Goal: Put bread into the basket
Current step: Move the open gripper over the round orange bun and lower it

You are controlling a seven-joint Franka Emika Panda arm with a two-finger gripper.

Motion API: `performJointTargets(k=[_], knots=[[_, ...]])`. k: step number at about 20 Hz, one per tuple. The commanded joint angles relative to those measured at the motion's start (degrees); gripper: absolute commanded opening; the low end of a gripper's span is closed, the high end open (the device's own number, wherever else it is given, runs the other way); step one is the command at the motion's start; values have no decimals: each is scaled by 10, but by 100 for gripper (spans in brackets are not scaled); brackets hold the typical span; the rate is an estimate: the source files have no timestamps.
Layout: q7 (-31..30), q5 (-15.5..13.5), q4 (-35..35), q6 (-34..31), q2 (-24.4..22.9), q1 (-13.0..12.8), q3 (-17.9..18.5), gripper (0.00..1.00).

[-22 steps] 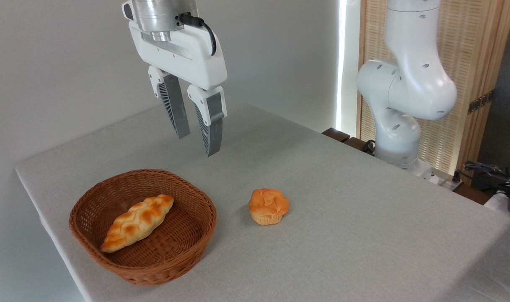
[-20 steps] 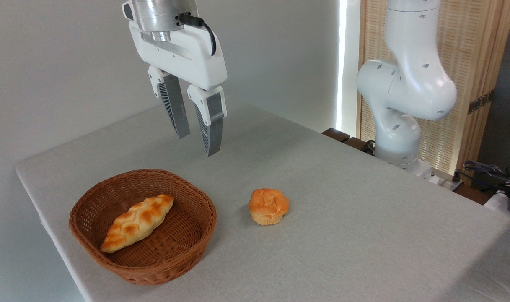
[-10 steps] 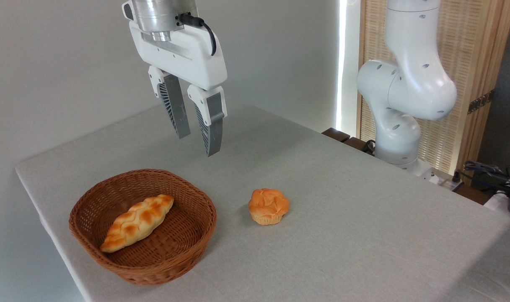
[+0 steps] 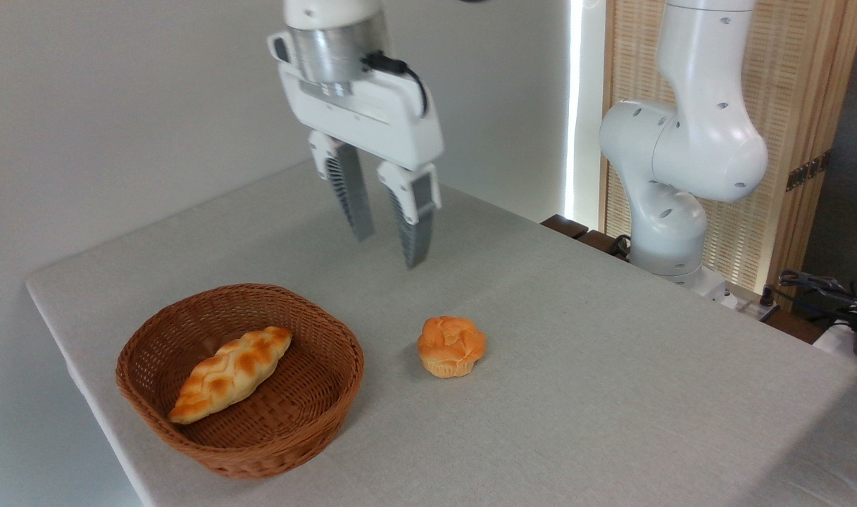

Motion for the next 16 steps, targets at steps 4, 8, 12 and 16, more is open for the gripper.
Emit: performJointTargets(k=[4, 8, 12, 16], knots=[[73, 8, -168, 102, -87, 23, 3, 100], [73, 43, -239, 180, -83, 19, 0, 100], [76, 43, -260, 199, -76, 17, 0, 100], [84, 43, -263, 201, -73, 16, -1, 100]])
